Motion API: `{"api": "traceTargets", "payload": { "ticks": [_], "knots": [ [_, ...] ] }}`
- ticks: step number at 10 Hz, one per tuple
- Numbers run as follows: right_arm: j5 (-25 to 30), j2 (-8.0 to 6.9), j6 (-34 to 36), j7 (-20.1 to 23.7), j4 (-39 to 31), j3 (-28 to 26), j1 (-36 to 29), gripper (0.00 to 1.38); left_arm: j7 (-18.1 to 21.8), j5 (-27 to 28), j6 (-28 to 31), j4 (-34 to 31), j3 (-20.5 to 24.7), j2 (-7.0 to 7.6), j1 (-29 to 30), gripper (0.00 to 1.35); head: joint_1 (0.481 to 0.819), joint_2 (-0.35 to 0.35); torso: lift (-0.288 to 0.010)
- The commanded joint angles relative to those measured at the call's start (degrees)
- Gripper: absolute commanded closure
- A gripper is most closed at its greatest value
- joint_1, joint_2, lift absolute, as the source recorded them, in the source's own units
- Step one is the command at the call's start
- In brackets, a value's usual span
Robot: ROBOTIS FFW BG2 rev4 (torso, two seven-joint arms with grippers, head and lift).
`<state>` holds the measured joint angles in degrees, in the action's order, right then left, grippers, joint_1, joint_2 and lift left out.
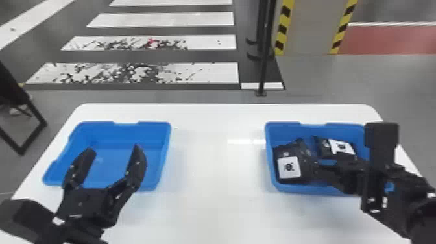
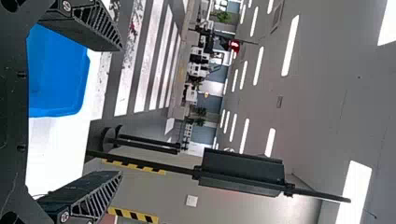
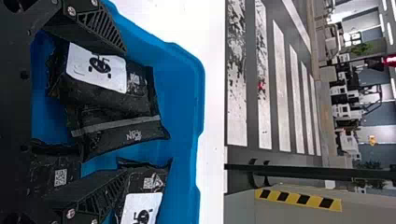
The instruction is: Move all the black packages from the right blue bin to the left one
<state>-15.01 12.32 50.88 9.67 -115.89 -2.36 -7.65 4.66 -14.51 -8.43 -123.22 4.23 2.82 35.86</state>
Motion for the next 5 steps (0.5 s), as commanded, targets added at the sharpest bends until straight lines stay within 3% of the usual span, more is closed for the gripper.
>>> {"api": "traceTargets", "payload": {
  "ticks": [1, 5],
  "knots": [
    [0.0, 0.16, -0.8, 1.1, 4.9, 0.4, 2.6, 0.13, 0.1, -0.1, 0.0, 0.2, -0.1, 0.08, 0.0, 0.09, 0.695, 0.036, -0.14],
    [-2.8, 0.43, -1.4, 2.1, 8.8, 2.7, 5.0, 0.22, 0.3, -0.1, -0.4, 0.7, -0.3, 0.25, -0.1, 0.09, 0.695, 0.046, -0.14]
  ]
}}
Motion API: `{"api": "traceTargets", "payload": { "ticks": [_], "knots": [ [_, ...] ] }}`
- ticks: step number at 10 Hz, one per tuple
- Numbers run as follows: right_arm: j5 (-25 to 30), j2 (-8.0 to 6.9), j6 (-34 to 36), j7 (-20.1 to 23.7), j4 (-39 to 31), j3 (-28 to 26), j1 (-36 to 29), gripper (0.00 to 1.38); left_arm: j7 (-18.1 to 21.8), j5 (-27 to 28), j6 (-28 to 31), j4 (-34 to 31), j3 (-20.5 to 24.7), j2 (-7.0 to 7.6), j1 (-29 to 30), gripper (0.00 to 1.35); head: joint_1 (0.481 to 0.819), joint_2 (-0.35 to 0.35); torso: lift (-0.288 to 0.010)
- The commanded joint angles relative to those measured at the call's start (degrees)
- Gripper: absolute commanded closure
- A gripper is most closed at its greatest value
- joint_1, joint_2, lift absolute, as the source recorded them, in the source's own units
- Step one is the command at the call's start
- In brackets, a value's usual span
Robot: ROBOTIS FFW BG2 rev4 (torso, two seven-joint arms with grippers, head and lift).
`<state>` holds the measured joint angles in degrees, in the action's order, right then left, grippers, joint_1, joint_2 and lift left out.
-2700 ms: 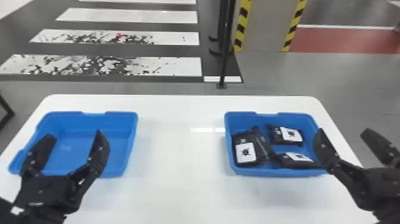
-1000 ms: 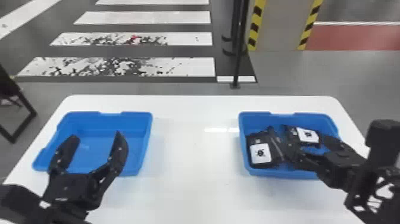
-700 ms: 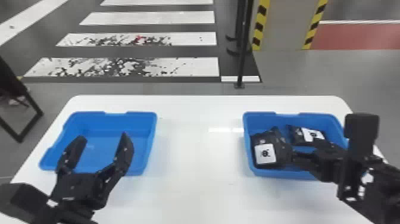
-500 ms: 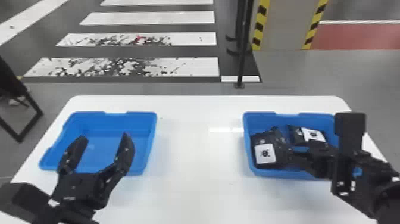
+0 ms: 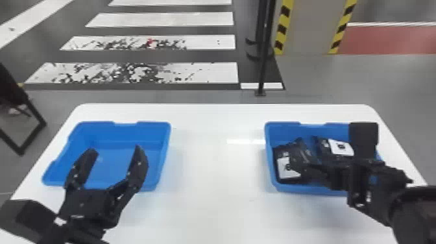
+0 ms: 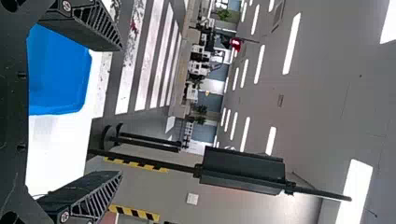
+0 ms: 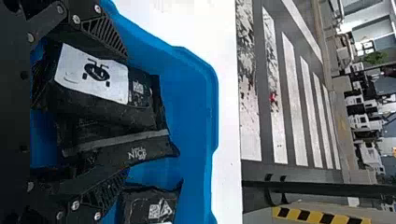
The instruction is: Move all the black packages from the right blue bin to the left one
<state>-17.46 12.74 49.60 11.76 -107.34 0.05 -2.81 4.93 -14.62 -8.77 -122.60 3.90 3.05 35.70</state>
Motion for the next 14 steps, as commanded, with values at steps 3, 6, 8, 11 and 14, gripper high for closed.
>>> {"api": "traceTargets", "payload": {
  "ticks": [3, 6, 8, 11, 14],
  "knots": [
    [-1.4, 0.18, 0.0, 0.0, 1.2, 2.1, 0.6, 0.23, 0.1, 0.0, -0.1, 0.2, -0.1, 0.11, -0.1, 0.09, 0.695, 0.065, -0.14],
    [-1.8, 0.44, 1.0, 0.1, 2.1, 3.4, 1.0, 0.28, 0.1, 0.0, -0.2, 0.3, -0.1, 0.11, -0.1, 0.09, 0.695, 0.088, -0.14],
    [-1.4, 0.44, 2.7, 0.1, 2.4, 3.4, 1.0, 0.43, 0.1, -0.1, -0.4, 0.5, -0.1, 0.02, -0.1, 0.09, 0.695, 0.093, -0.14],
    [-2.9, 0.53, 4.7, 0.0, 3.2, 3.4, 1.5, 1.1, 0.1, -0.1, -0.4, 0.5, -0.1, 0.11, -0.3, 0.09, 0.695, 0.09, -0.14],
    [-5.5, 0.53, 3.1, 0.1, 0.7, 2.5, 0.0, 1.13, 0.1, -0.5, -0.5, 0.6, 0.0, 0.02, -0.3, 0.09, 0.695, 0.103, -0.14]
  ]
}}
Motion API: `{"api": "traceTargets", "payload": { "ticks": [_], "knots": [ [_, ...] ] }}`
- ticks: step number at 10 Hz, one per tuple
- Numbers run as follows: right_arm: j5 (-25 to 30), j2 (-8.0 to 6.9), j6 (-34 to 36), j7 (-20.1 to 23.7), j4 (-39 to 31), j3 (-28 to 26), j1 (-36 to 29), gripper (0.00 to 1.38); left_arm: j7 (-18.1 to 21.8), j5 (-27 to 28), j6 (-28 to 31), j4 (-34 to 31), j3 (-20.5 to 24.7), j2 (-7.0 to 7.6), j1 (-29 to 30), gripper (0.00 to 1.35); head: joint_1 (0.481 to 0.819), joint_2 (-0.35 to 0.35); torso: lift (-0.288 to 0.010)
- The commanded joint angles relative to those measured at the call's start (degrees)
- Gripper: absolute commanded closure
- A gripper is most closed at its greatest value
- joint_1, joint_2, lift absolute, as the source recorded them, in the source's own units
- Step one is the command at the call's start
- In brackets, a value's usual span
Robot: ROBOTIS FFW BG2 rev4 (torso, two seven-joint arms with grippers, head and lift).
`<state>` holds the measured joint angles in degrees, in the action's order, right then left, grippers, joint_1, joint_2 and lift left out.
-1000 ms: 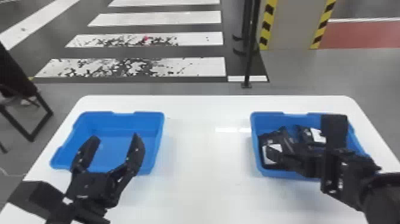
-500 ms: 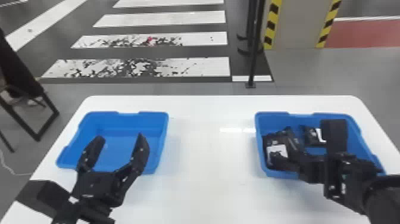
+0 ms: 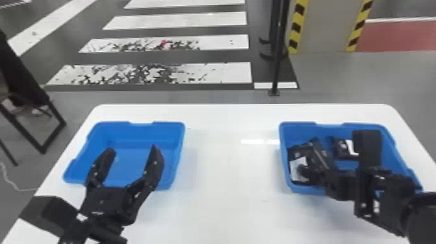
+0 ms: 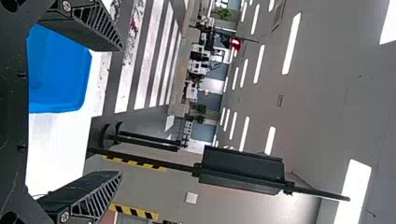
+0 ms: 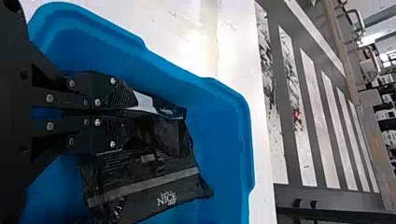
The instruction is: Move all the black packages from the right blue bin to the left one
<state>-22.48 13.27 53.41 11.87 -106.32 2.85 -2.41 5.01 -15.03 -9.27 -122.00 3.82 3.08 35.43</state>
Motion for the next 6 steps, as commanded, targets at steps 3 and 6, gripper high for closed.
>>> {"api": "traceTargets", "payload": {
  "ticks": [3, 6],
  "knots": [
    [-0.1, -0.18, -6.4, 0.0, -6.4, -4.9, -4.6, 1.13, 0.1, -0.7, -0.6, 0.2, 0.1, 0.0, 0.1, 0.09, 0.695, 0.09, -0.14],
    [-5.7, -0.09, -11.9, 7.6, -7.9, -8.5, -4.1, 1.13, 0.5, -2.7, -0.6, 1.0, -0.5, 0.0, -0.7, 0.09, 0.695, 0.064, -0.14]
  ]
}}
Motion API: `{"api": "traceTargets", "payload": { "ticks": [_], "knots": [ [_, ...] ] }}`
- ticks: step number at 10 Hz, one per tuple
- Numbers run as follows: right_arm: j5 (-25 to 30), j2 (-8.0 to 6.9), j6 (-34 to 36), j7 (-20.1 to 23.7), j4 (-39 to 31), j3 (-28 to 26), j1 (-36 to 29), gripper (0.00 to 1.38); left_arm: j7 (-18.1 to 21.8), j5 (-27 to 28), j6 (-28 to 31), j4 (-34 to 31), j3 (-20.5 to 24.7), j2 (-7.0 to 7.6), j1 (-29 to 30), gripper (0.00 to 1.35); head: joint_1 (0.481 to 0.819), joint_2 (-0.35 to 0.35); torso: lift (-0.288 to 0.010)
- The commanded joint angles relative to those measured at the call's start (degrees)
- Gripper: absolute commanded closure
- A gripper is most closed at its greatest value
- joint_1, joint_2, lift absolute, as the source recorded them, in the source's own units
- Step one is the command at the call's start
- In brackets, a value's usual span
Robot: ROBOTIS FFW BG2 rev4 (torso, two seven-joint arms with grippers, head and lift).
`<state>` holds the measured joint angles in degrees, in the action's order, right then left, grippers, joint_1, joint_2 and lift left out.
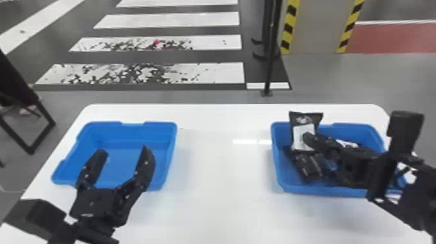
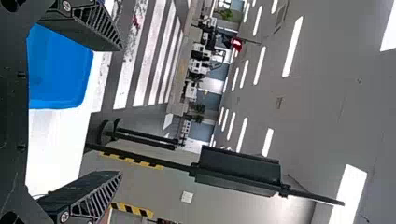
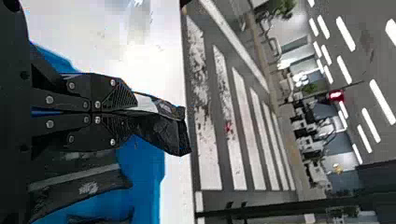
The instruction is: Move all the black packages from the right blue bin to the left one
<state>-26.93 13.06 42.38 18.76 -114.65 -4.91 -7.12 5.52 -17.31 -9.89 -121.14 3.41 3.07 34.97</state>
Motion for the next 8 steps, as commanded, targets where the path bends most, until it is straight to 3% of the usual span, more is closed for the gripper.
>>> {"api": "traceTargets", "payload": {
  "ticks": [1, 3, 4, 6, 8],
  "knots": [
    [-3.0, 0.74, -2.0, 4.6, 0.0, -0.2, 1.2, 1.13, 0.5, -2.0, 0.5, 0.1, -0.7, 0.09, -0.8, 0.09, 0.695, 0.077, -0.14],
    [-9.6, 2.15, -4.6, 13.1, 4.2, 3.4, 3.0, 1.13, 2.7, -7.0, 1.0, 0.1, -1.4, 0.35, -2.2, 0.09, 0.695, 0.097, -0.14],
    [-10.4, 3.12, -5.4, 17.5, 6.7, 5.8, 4.9, 1.13, 6.3, -10.6, 5.5, 0.1, -1.0, 0.7, -4.5, 0.09, 0.695, 0.124, -0.14],
    [-16.5, 4.08, -5.4, 22.0, 10.9, 9.7, 7.0, 1.13, 10.5, -19.0, 12.3, 0.1, -2.3, 1.32, -7.7, 0.09, 0.695, 0.148, -0.14],
    [-23.9, 4.79, -5.4, 24.3, 12.8, 14.5, 7.7, 1.13, 13.1, -23.8, 19.3, 0.1, -2.5, 1.58, -9.2, 0.09, 0.695, 0.148, -0.14]
  ]
}}
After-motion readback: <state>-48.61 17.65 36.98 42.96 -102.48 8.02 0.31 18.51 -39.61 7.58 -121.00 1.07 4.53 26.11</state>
